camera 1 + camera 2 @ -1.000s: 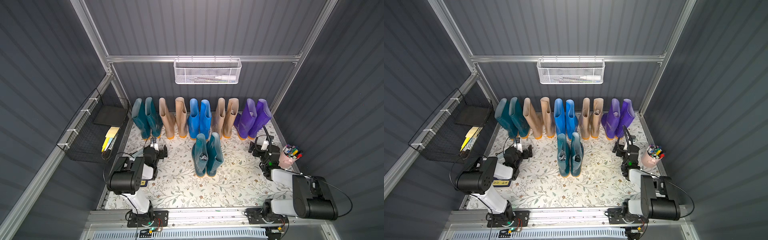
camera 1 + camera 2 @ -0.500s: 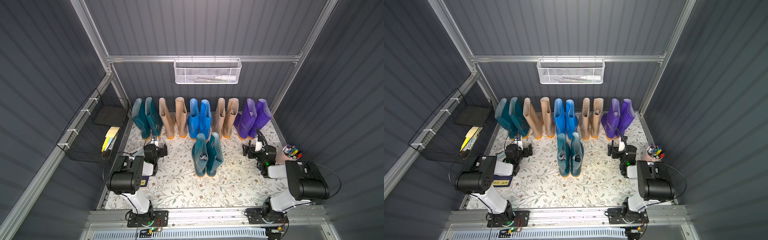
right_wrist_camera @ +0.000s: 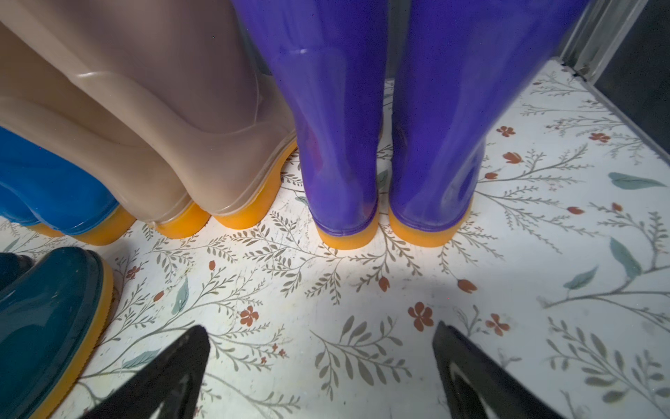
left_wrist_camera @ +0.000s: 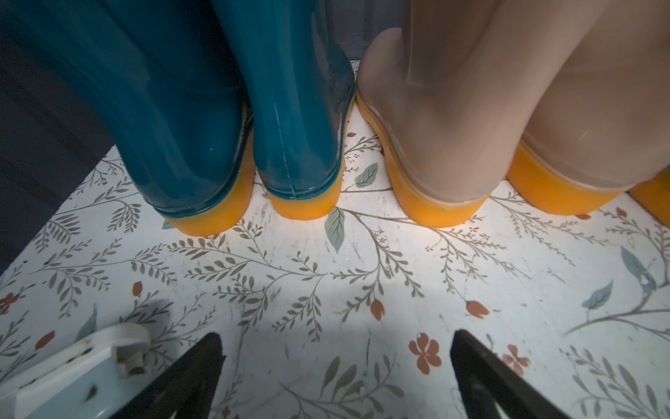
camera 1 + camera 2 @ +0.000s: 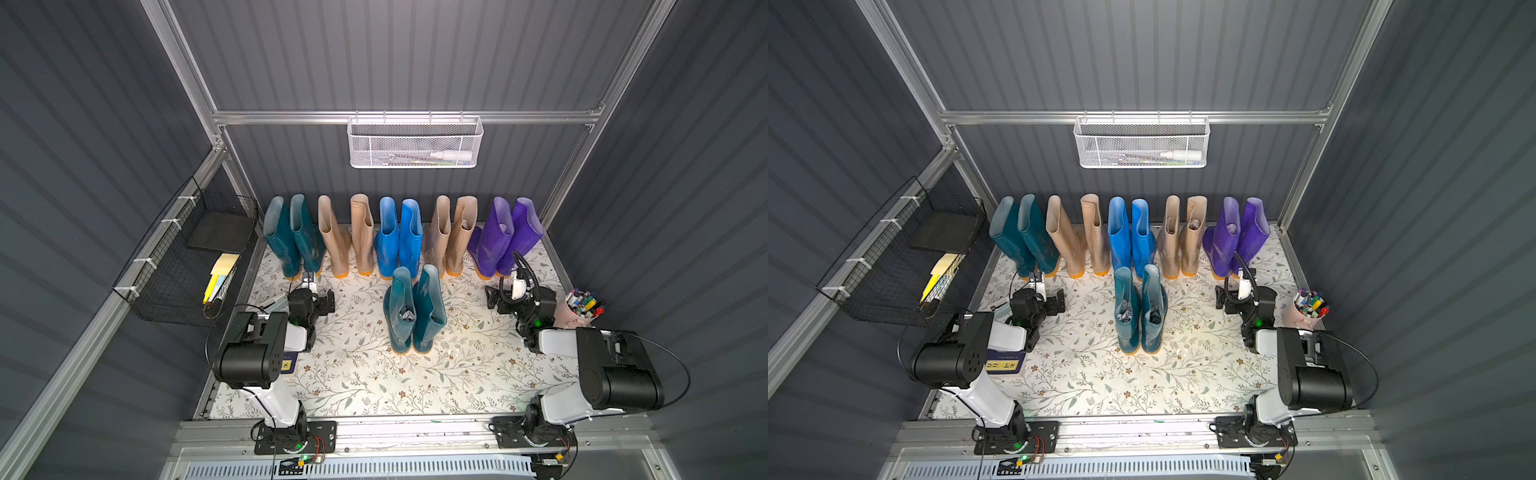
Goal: Match and arrange rain boots in pairs
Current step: Reset both arms
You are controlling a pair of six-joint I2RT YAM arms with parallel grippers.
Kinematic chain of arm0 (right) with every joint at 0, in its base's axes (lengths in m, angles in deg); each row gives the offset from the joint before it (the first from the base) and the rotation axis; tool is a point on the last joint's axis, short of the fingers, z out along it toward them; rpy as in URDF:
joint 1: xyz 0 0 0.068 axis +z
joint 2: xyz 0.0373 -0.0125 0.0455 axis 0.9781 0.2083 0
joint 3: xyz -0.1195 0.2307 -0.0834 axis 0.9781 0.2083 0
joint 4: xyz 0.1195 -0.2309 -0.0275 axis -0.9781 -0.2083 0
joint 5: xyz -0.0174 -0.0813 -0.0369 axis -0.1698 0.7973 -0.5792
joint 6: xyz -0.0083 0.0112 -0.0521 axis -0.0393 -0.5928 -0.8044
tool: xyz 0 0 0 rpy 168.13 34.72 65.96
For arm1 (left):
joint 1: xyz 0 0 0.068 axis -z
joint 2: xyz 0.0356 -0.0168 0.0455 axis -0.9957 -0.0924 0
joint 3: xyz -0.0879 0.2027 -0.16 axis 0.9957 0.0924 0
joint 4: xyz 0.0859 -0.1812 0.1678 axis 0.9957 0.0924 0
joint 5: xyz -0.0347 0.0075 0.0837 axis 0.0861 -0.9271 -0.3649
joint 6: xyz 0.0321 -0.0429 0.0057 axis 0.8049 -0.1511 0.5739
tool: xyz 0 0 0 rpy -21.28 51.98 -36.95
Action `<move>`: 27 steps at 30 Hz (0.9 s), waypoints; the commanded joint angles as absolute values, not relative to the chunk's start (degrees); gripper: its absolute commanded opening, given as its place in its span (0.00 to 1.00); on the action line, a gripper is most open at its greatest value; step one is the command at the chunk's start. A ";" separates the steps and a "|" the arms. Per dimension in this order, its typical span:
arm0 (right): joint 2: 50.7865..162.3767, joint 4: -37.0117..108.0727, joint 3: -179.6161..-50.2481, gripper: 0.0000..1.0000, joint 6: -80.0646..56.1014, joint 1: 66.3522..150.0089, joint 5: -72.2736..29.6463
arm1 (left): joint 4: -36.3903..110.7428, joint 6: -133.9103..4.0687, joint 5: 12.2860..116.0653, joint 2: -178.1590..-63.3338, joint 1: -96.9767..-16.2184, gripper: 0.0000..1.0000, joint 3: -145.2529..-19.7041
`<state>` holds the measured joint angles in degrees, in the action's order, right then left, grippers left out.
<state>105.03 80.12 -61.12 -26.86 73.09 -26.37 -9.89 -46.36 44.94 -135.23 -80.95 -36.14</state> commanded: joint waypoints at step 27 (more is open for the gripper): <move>104.78 78.15 -62.99 0.99 -29.38 74.70 -24.90 | -9.26 -46.04 45.09 -135.32 -81.27 1.00 -37.07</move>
<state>105.09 79.03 -62.06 -28.52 74.43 -25.67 -9.86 -46.36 44.94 -135.23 -80.95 -36.14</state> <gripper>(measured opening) 0.990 0.997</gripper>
